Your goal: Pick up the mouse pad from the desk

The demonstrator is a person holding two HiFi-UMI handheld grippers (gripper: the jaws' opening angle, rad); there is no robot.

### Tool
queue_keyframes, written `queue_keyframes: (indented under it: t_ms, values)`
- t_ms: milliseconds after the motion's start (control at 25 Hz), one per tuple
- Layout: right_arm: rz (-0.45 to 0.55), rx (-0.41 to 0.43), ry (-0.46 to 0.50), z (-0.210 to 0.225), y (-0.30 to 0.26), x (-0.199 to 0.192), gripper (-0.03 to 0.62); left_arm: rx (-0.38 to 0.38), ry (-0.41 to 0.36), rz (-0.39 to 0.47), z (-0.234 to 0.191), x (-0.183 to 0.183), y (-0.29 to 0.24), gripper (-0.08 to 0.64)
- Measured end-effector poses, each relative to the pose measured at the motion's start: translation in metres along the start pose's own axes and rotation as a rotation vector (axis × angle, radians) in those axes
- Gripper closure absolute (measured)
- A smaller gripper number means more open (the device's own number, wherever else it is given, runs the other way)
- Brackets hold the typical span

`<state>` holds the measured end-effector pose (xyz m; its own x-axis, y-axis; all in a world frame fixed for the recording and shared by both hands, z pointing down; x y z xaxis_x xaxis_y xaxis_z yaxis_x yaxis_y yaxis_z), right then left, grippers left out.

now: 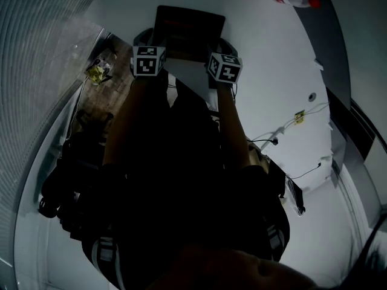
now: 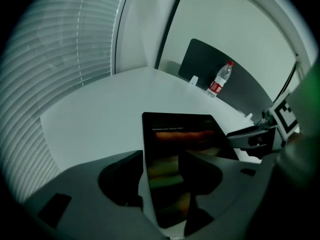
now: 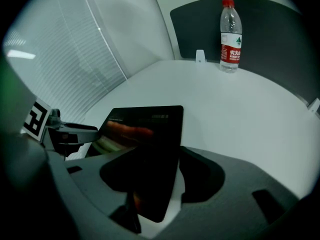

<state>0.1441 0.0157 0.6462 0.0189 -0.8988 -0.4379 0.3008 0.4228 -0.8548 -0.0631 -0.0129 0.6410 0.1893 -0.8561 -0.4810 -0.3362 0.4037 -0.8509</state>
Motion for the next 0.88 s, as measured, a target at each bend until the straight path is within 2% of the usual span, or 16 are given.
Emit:
queue_keyframes:
  t_ms: [360, 880]
  values:
    - [-0.001, -0.012, 0.005, -0.002, 0.000, -0.001, 0.382, 0.009, -0.019, 0.013, 0.005, -0.002, -0.001, 0.359]
    - [-0.013, -0.012, 0.018, -0.005, -0.001, -0.003, 0.379, -0.014, -0.032, -0.011, 0.017, -0.009, -0.002, 0.348]
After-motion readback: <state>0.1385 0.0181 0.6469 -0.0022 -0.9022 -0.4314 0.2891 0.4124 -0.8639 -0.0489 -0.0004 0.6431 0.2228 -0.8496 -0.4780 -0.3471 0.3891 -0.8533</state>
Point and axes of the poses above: the fingertips, and each gripper's own axes: y backward along the fingers, z to its right, x out of its top, the point moved 3 cm from there along y, backward along the fingers, and after that the axes turned 2 degrees about x, right-handed, at the moved point
